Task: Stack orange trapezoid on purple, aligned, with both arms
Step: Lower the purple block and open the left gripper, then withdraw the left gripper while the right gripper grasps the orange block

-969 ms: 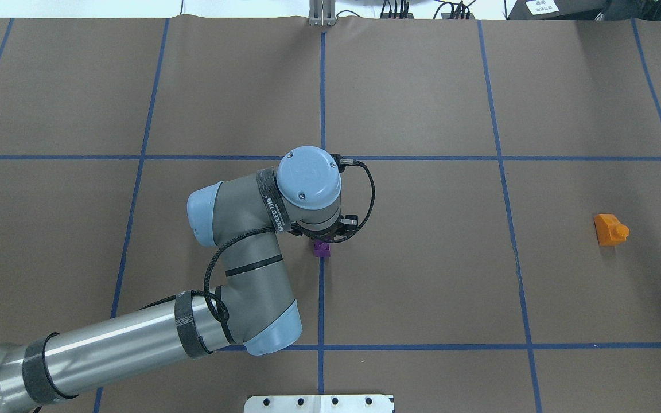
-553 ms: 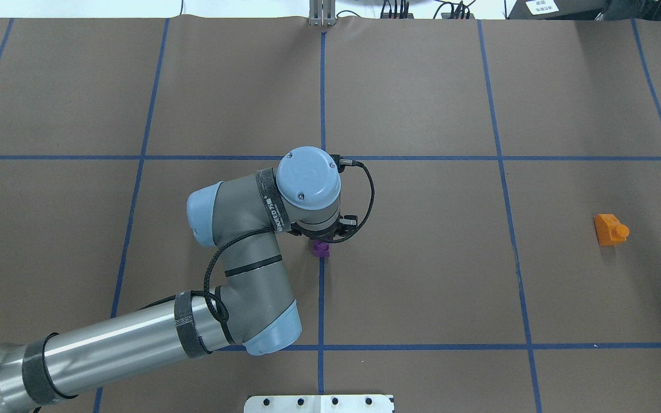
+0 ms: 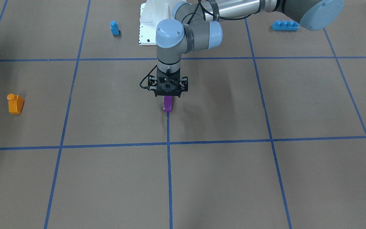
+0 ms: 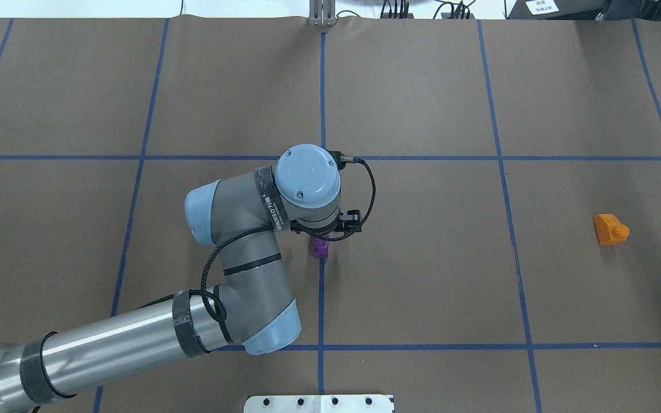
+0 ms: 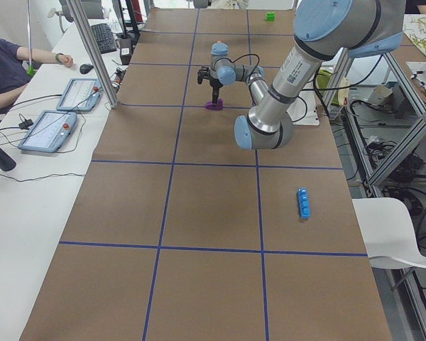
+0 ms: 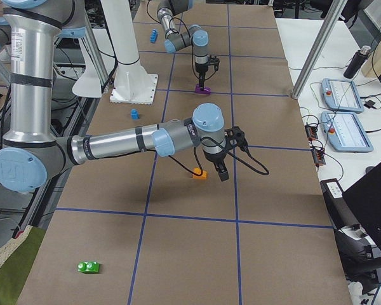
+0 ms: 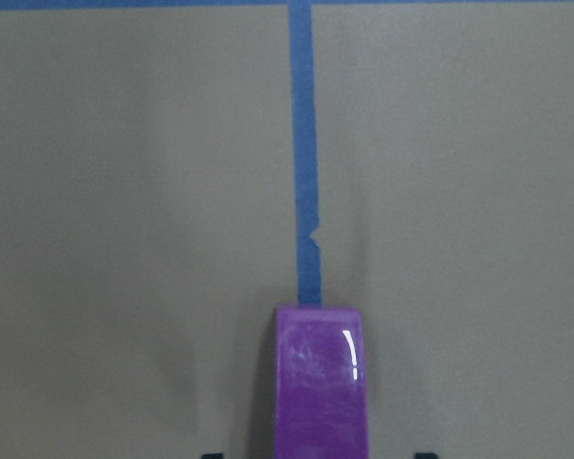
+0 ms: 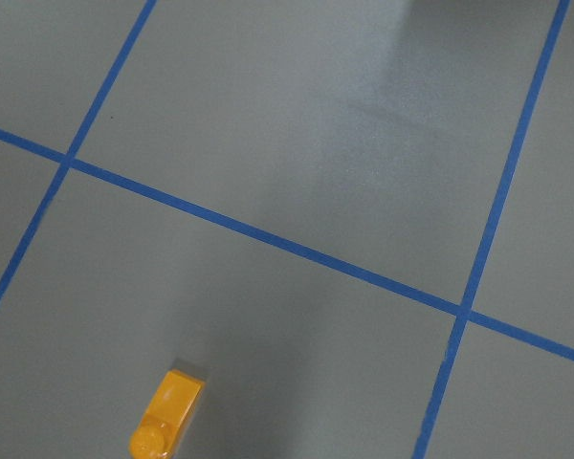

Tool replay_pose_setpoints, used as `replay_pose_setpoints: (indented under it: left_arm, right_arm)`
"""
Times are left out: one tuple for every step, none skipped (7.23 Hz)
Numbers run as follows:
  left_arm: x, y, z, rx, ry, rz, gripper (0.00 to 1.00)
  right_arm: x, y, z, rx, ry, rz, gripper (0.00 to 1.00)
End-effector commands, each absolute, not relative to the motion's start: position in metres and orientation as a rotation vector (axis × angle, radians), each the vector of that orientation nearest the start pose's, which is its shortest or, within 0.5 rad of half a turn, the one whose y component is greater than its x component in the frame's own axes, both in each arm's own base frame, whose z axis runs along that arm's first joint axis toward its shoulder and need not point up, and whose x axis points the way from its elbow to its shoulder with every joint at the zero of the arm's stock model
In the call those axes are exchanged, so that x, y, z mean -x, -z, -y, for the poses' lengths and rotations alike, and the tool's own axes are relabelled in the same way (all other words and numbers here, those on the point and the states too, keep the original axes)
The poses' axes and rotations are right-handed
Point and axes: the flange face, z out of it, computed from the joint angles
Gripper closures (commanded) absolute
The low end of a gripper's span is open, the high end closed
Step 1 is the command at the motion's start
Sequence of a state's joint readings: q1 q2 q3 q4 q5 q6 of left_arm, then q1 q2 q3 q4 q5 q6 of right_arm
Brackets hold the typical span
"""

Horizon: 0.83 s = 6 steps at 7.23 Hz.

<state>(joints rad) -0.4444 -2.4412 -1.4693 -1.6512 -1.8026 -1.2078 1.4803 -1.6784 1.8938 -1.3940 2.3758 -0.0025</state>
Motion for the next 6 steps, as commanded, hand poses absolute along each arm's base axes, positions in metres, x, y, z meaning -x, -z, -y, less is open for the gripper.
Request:
replay_pose_setpoints:
  left_arm:
    - [-0.561, -0.132, 0.416, -0.171, -0.143, -0.919, 0.00]
    - [-0.494, -0.143, 0.423, -0.155, -0.188, -0.905, 0.00]
    - [-0.425, -0.163, 0.416, -0.183, -0.273, -0.888, 0.00]
    - [-0.360, -0.197, 0.425, -0.218, -0.329, -0.854, 0.00]
    - [-0.307, -0.232, 0.451, -0.244, -0.358, -0.817, 0.00]
    - [-0.247, -0.272, 0.480, -0.298, -0.407, -0.746, 0.00]
  right_arm:
    - [-0.010, -0.522, 0.458, -0.289, 0.160, 0.835, 0.00]
    - [0.014, -0.512, 0.457, -0.254, 0.143, 0.852, 0.00]
    - [0.040, -0.499, 0.455, -0.229, 0.113, 0.870, 0.00]
    - [0.066, -0.490, 0.453, -0.218, 0.058, 0.891, 0.00]
    - [0.094, -0.492, 0.447, -0.222, 0.008, 0.861, 0.00]
    - [0.133, -0.500, 0.436, -0.227, -0.068, 0.823, 0.00]
